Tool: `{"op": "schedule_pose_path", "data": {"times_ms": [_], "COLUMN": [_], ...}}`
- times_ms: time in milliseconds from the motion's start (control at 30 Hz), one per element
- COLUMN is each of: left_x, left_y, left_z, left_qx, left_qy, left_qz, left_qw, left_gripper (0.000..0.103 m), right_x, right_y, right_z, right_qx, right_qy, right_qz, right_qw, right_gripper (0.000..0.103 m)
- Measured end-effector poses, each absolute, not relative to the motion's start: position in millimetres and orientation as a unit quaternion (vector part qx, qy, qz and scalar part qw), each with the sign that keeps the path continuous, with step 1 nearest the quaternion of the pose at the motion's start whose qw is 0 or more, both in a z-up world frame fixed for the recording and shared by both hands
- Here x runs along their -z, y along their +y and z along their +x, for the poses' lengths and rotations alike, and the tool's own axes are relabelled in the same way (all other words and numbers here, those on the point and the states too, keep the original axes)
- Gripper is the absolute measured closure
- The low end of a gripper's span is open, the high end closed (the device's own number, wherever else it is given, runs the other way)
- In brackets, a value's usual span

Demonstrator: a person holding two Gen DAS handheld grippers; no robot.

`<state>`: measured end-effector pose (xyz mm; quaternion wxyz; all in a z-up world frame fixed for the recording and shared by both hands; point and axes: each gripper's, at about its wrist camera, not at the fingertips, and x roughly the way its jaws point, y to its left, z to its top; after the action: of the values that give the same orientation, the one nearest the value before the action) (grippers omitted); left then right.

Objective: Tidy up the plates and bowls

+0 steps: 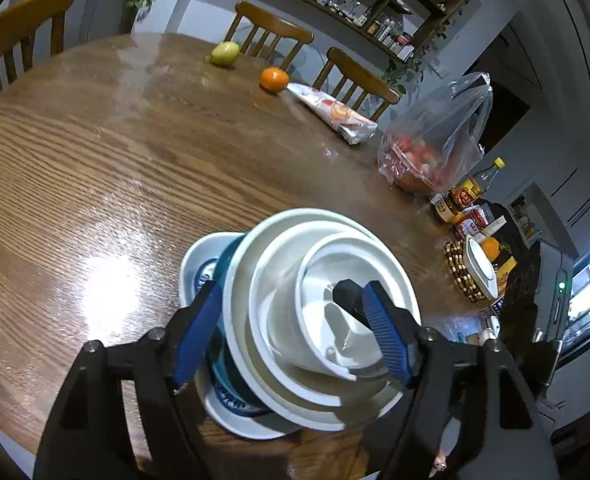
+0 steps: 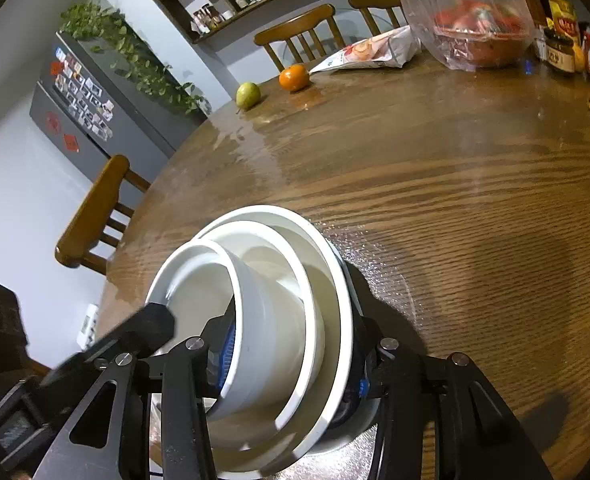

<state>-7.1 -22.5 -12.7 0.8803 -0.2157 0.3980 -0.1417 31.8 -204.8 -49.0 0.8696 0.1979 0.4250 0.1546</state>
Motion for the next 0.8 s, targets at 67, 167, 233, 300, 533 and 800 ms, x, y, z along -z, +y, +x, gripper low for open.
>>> {"op": "schedule_pose_path", "data": {"times_ms": [67,167,233,300,533,800], "left_x": [7.3,-0.3,-4.7,-8.8,-22.8,-23.2], "left_y": [-23.1,-22.9,-23.1,-22.0,-20.2,-19.2], "left_z": [-12.3,-20.0,-25.5,-30.8,-48.8,-65.7], "left_qx": [0.138,0.137,0.137,0.135,0.119,0.096], "left_qy": [0.387,0.373,0.365,0.355,0.321,0.303], "left_qz": [-0.204,-0.19,-0.181,-0.174,-0.147,-0.106], "left_qw": [0.888,0.898,0.903,0.909,0.928,0.942], "left_gripper": [0.025,0.024,0.02,0.011,0.001,0.001], "right_x": [47.4,43.8,38.2,26.6,-2.1,-11.0], "right_y": [-205.4,-205.9,-206.8,-211.4,-221.0,-221.8], "right_z": [29.6,25.6,20.5,10.3,-16.7,-46.8], "right_qx": [-0.151,-0.151,-0.143,-0.126,-0.123,-0.106], "right_qy": [0.422,0.415,0.4,0.365,0.31,0.279], "right_qz": [0.191,0.189,0.182,0.171,0.154,0.123], "right_qw": [0.873,0.877,0.887,0.906,0.93,0.947], "right_gripper": [0.058,0.052,0.043,0.037,0.022,0.019]}}
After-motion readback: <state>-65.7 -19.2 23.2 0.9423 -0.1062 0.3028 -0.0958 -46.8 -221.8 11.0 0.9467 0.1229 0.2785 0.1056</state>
